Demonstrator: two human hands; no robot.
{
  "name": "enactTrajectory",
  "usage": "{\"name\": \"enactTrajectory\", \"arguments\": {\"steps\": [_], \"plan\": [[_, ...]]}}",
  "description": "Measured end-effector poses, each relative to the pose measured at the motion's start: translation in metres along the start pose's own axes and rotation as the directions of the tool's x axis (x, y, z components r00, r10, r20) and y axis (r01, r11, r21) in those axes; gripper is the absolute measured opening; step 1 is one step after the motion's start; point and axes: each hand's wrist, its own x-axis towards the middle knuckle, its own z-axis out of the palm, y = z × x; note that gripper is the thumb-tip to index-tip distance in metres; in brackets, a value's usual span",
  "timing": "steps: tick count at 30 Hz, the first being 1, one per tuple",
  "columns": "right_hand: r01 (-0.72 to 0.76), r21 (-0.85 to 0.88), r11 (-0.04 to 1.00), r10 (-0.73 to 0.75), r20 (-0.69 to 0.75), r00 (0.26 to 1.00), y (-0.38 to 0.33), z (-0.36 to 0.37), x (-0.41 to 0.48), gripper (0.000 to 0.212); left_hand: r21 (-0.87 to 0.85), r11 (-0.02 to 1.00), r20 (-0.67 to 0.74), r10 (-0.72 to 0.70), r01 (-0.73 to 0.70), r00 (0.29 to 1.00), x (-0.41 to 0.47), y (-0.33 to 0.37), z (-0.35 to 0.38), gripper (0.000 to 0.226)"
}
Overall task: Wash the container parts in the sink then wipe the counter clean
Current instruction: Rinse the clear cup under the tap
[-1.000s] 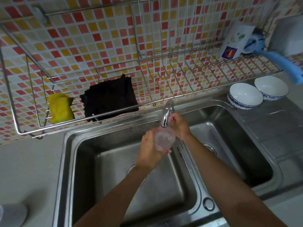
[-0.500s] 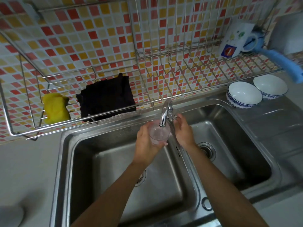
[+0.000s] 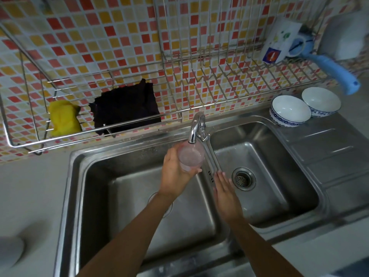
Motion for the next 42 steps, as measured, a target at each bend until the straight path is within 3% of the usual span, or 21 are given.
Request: {"name": "enactTrajectory", "arguments": {"steps": [2, 5, 9, 12, 17, 22, 28, 34, 42], "plan": [[0.081, -0.125, 0.989, -0.082, -0.007, 0.997, 0.0, 0.004, -0.001, 0.051, 0.015, 1.0, -0.028, -0.007, 0.008, 1.0, -0.008, -0.006, 0.0, 0.084], [0.198, -0.182, 0.963, -0.198, 0.023, 0.98, -0.002, 0.007, 0.0, 0.055, 0.073, 0.997, -0.059, -0.008, 0.012, 0.998, -0.025, -0.021, -0.001, 0.084], [0.22, -0.232, 0.947, -0.215, 0.047, 0.976, -0.004, 0.006, -0.002, 0.054, 0.164, 0.985, -0.013, -0.047, 0.048, 0.999, -0.052, -0.049, -0.003, 0.081], [0.205, -0.186, 0.961, -0.205, 0.02, 0.979, -0.003, 0.004, -0.002, 0.048, 0.233, 0.968, 0.044, -0.107, 0.094, 0.993, -0.067, -0.07, -0.009, 0.083], [0.161, -0.084, 0.983, -0.159, 0.025, 0.987, -0.005, 0.002, 0.0, 0.054, 0.39, 0.921, 0.15, -0.08, 0.016, 0.985, -0.08, -0.099, -0.017, 0.081], [0.135, -0.05, 0.99, -0.135, 0.006, 0.991, -0.005, 0.004, 0.0, 0.055, 0.634, 0.772, 0.227, -0.146, -0.032, 0.963, -0.083, -0.132, -0.016, 0.08], [0.136, -0.06, 0.989, -0.137, -0.021, 0.99, -0.005, 0.007, -0.001, 0.057, 0.792, 0.594, 0.263, -0.121, -0.142, 0.957, -0.089, -0.133, -0.022, 0.079], [0.139, -0.078, 0.987, -0.143, -0.051, 0.988, -0.006, 0.006, -0.001, 0.056, 0.866, 0.459, 0.321, -0.207, -0.197, 0.924, -0.087, -0.125, -0.026, 0.079], [0.15, -0.072, 0.986, -0.153, -0.048, 0.987, -0.006, 0.006, -0.001, 0.055, 0.924, 0.217, 0.351, -0.154, -0.315, 0.923, -0.084, -0.119, -0.036, 0.084]]}}
